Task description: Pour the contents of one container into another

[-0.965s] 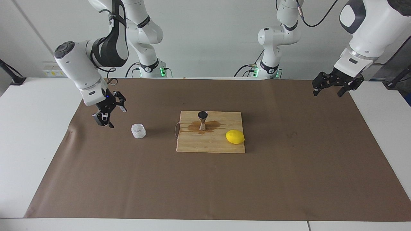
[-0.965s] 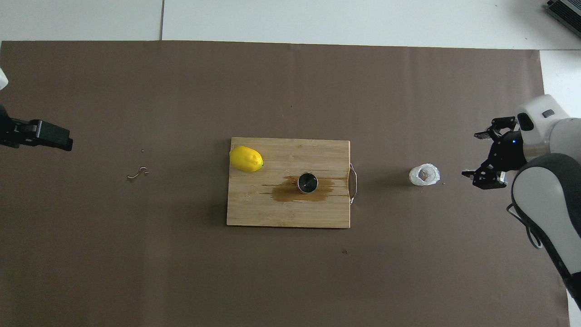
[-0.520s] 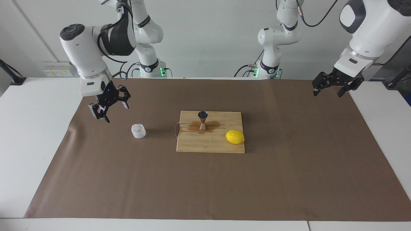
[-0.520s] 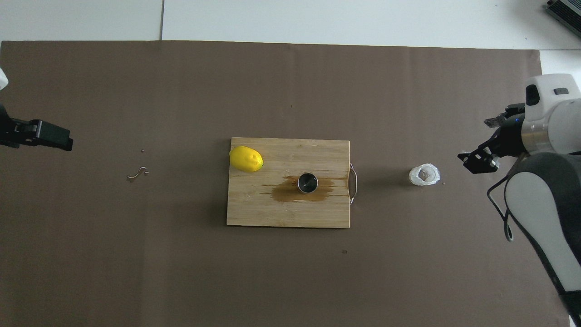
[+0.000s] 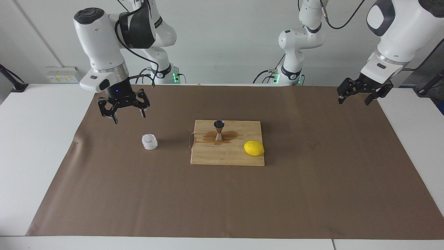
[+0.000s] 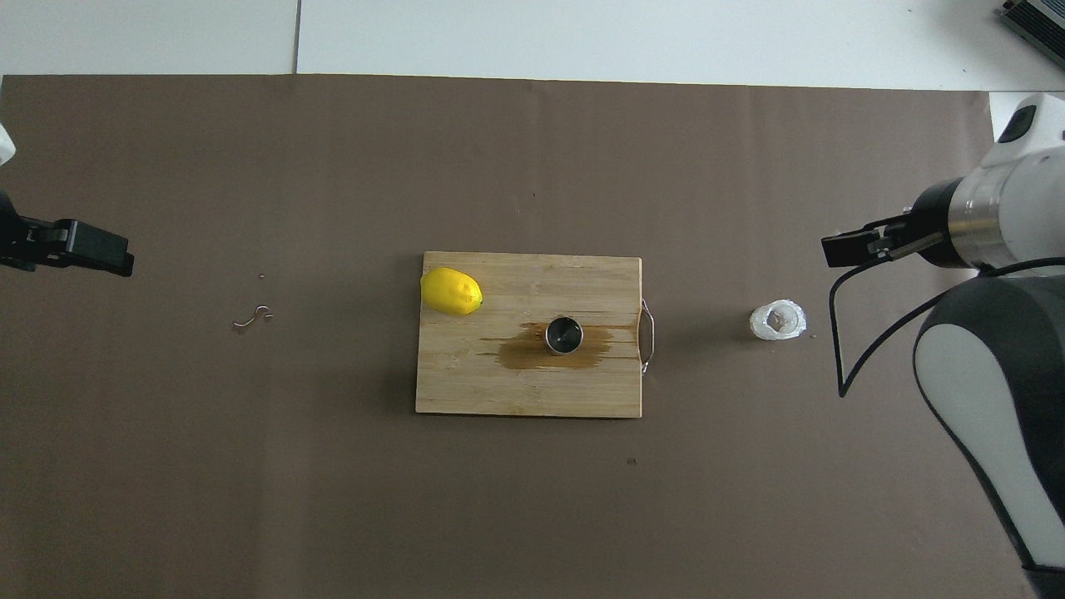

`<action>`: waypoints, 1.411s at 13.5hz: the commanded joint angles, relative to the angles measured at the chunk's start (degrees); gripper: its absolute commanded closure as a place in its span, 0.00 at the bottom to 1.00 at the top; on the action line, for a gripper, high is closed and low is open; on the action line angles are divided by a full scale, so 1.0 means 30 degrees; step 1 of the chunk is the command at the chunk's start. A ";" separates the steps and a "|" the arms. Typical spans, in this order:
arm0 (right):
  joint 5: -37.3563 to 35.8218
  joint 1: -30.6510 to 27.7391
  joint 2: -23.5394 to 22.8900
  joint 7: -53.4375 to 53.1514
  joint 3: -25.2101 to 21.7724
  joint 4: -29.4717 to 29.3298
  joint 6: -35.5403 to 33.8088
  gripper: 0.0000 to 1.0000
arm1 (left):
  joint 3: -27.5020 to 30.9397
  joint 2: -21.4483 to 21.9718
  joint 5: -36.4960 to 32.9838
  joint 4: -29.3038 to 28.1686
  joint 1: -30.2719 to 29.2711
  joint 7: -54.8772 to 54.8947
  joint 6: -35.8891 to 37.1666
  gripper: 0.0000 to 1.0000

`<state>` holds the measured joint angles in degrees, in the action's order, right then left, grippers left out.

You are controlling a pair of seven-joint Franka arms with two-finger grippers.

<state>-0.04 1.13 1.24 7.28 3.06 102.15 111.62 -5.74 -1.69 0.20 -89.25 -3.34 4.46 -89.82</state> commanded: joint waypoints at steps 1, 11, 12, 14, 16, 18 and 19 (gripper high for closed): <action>-0.0366 -0.0085 -0.0211 -0.4464 0.0095 -0.1586 -0.2043 0.00 | 0.0067 0.0007 -0.0215 -0.0046 0.0148 0.0009 0.0232 0.00; -0.1070 -0.0378 0.0992 -0.5680 -0.0110 -0.1764 -0.5183 0.00 | 0.0067 0.0007 -0.0215 -0.0017 0.0119 0.0008 0.0232 0.00; -0.0953 -0.0378 0.1050 -0.5679 -0.0139 -0.1706 -0.5214 0.00 | 0.0067 0.0007 -0.0215 -0.0017 0.0147 0.0008 0.0232 0.00; -0.0748 -0.0436 0.1051 -0.5650 -0.0198 -0.1676 -0.5156 0.00 | 0.0067 0.0007 -0.0215 -0.0017 0.0148 0.0037 0.0232 0.00; -0.0776 -0.0437 0.1108 -0.5329 -0.0256 -0.1589 -0.5301 0.00 | 0.0067 0.0007 -0.0215 -0.0017 0.0119 0.0038 0.0232 0.00; -0.0776 -0.0437 0.1225 -0.5269 -0.0257 -0.1385 -0.5419 0.00 | 0.0067 0.0007 -0.0215 -0.0017 0.0147 0.0038 0.0232 0.00; -0.0747 -0.0437 0.1429 -0.5182 -0.0257 -0.1006 -0.5419 0.00 | 0.0067 0.0007 -0.0215 -0.0017 0.0119 0.0038 0.0232 0.00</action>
<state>-1.97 0.33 3.95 -9.53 2.22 97.27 95.95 -5.74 -1.73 0.20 -89.26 -3.34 4.46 -89.81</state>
